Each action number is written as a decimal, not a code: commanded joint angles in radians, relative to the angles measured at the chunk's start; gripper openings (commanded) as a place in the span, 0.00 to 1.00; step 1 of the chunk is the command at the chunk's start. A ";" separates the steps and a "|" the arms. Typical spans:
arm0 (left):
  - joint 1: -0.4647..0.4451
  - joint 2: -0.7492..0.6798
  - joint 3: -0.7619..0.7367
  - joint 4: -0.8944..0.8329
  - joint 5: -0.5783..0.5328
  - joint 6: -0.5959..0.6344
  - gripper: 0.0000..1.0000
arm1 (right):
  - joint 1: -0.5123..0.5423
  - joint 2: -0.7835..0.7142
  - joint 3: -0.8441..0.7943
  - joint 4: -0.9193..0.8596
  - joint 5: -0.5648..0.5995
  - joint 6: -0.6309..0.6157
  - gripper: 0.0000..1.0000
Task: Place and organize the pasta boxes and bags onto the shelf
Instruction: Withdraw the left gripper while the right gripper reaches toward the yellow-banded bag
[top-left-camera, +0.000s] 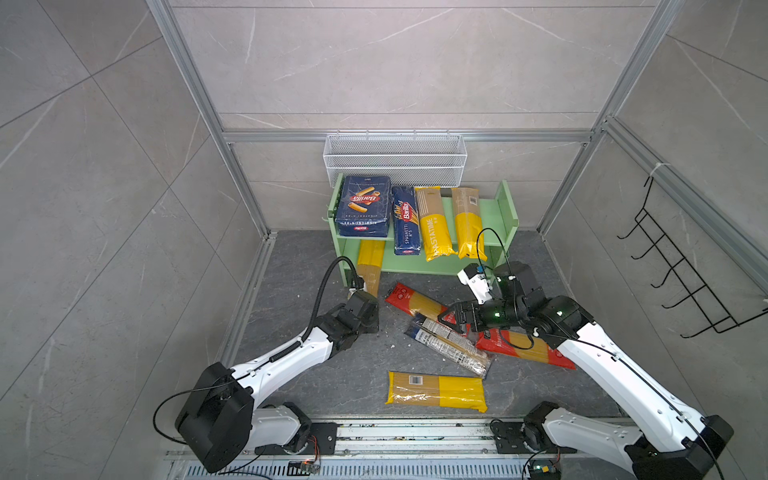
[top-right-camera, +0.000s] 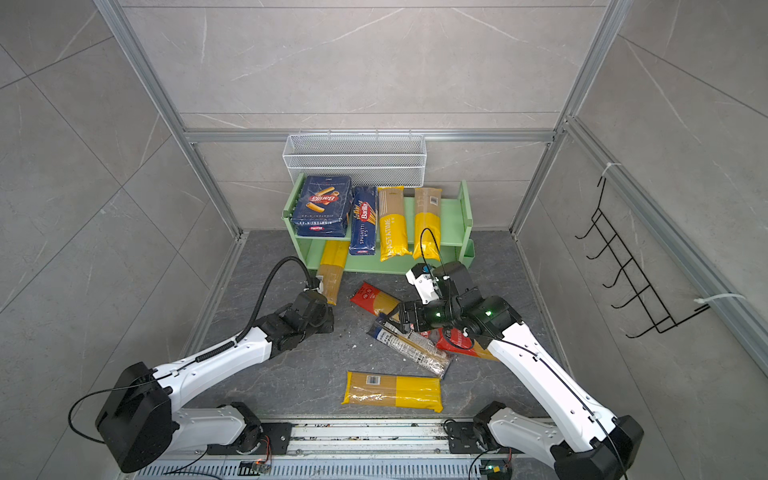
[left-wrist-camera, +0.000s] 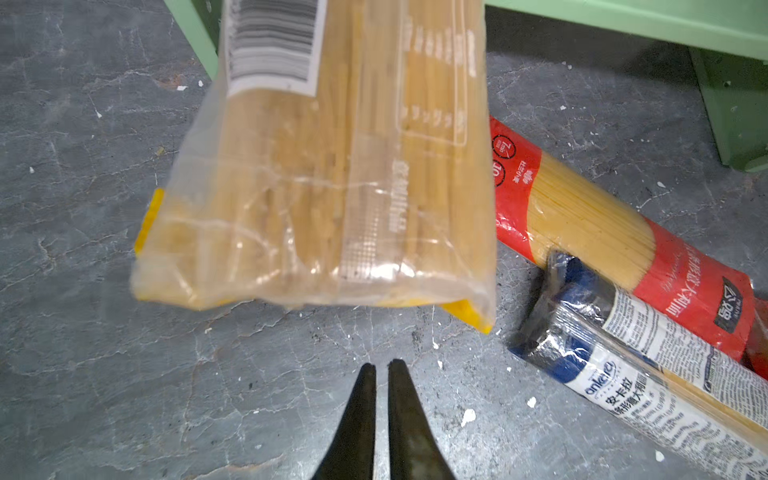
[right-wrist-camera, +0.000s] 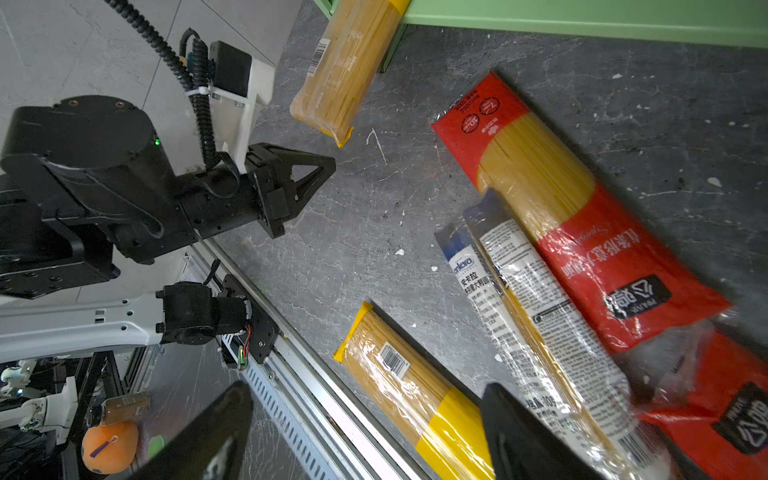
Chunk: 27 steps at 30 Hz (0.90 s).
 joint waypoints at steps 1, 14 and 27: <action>0.013 0.000 0.051 0.087 -0.051 0.033 0.12 | 0.001 0.012 0.009 -0.010 0.014 -0.029 0.88; 0.083 0.076 0.120 0.123 -0.028 0.099 0.09 | -0.002 0.072 0.048 0.000 0.025 -0.039 0.88; 0.111 0.151 0.201 0.146 0.001 0.139 0.07 | -0.003 0.110 0.079 -0.005 0.042 -0.047 0.88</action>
